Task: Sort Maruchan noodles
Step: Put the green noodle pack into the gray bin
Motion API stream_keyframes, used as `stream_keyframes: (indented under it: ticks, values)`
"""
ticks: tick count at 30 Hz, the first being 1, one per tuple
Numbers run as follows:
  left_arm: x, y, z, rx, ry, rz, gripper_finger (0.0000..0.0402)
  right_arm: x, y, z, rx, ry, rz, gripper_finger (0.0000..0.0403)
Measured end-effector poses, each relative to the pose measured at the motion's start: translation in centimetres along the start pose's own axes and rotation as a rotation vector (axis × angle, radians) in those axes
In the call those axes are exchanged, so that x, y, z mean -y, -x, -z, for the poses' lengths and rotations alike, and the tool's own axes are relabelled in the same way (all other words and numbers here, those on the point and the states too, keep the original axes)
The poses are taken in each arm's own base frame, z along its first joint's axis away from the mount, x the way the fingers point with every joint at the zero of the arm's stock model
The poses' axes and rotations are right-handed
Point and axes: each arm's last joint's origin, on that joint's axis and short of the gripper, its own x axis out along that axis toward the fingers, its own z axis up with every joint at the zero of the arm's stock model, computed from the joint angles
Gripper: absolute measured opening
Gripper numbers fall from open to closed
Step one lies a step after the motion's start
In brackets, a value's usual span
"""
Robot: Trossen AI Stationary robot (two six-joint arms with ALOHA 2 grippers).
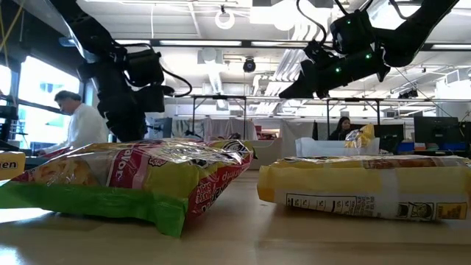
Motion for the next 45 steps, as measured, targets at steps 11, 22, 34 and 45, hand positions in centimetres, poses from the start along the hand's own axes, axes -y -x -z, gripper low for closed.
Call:
stream_keyframes:
  ticks: [11, 22, 34, 45]
  values:
    - [0.8, 2.6, 0.9, -0.005, 0.071, -0.027, 0.0000, 0.0, 0.0, 0.0, 0.001, -0.010, -0.010, 0.0000]
    - [1.9, 6.5, 0.4, 0.224, 0.229, -0.043, 0.0000, -0.5, 0.0, 0.0, 0.007, -0.112, -0.143, 0.0008]
    - [3.0, 6.9, 1.6, 0.593, 0.285, -0.037, 0.0000, -4.0, -0.2, -1.4, -0.001, -0.236, -0.273, 0.0156]
    - [3.9, 7.8, 0.4, 0.821, 0.238, -0.011, 0.0000, -7.3, -3.8, -3.1, -0.067, -0.342, -0.364, 0.0241]
